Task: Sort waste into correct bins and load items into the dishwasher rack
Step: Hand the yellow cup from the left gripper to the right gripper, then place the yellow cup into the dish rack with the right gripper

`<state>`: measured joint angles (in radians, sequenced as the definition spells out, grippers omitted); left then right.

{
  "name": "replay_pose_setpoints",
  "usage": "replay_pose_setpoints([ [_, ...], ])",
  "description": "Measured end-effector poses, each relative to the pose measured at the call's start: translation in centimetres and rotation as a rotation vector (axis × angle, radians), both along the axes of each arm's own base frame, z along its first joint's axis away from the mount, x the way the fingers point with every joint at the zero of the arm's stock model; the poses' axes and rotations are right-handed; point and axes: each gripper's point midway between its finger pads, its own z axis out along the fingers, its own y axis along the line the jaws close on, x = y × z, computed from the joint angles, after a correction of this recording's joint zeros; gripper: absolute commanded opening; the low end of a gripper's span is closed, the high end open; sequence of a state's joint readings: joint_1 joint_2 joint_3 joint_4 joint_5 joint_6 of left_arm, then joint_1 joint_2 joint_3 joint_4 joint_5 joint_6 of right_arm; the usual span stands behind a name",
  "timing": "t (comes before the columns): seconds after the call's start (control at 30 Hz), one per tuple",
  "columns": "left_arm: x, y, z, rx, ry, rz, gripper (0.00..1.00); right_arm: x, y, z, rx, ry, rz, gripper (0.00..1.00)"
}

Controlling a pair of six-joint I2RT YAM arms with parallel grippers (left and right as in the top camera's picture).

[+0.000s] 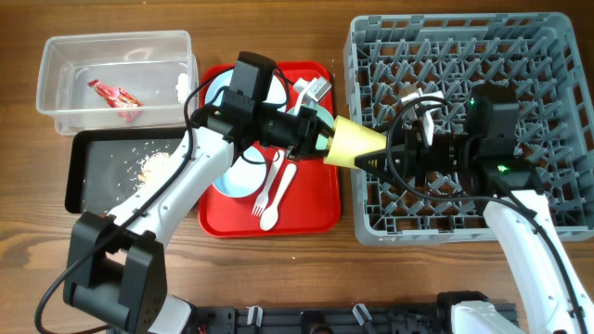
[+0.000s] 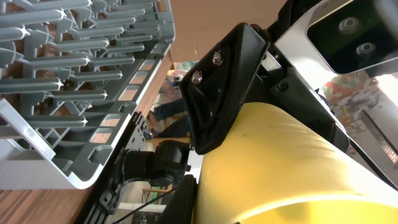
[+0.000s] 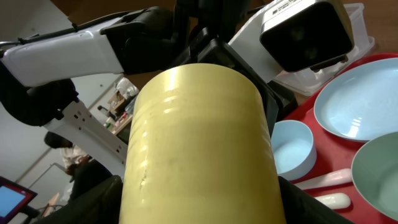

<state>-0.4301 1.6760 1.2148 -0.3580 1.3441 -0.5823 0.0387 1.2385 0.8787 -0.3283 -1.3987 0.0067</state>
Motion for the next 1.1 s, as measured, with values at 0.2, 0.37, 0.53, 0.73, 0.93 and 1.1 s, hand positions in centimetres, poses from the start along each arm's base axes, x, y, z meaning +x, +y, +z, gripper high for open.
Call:
replay_pose_setpoints([
  [0.2,-0.1,0.0,0.1,-0.004,0.001,-0.004,0.05,0.0,0.0,0.0,0.0,0.005,-0.001,0.61],
  [0.37,0.0,0.0,0.1,-0.006,-0.006,-0.002,0.38,0.0,-0.1,-0.1,0.001,0.021,-0.004,0.56],
  [0.53,3.2,3.3,-4.7,0.251,0.031,0.209,0.49,1.8,-0.9,-3.0,-0.131,0.108,-0.152,0.47],
  [0.73,5.9,16.0,-9.4,0.785,-0.041,0.564,0.49,2.5,-7.0,-7.6,-0.595,0.293,-0.541,0.19],
  [0.93,5.2,23.6,-3.4,0.979,-0.268,0.856,0.59,-0.8,-14.1,-3.9,-0.925,0.433,-0.843,0.13],
  [1.1,5.1,24.6,-2.6,1.006,-0.3,0.891,0.6,-1.9,-19.0,-7.3,-1.142,0.705,-0.96,0.12],
])
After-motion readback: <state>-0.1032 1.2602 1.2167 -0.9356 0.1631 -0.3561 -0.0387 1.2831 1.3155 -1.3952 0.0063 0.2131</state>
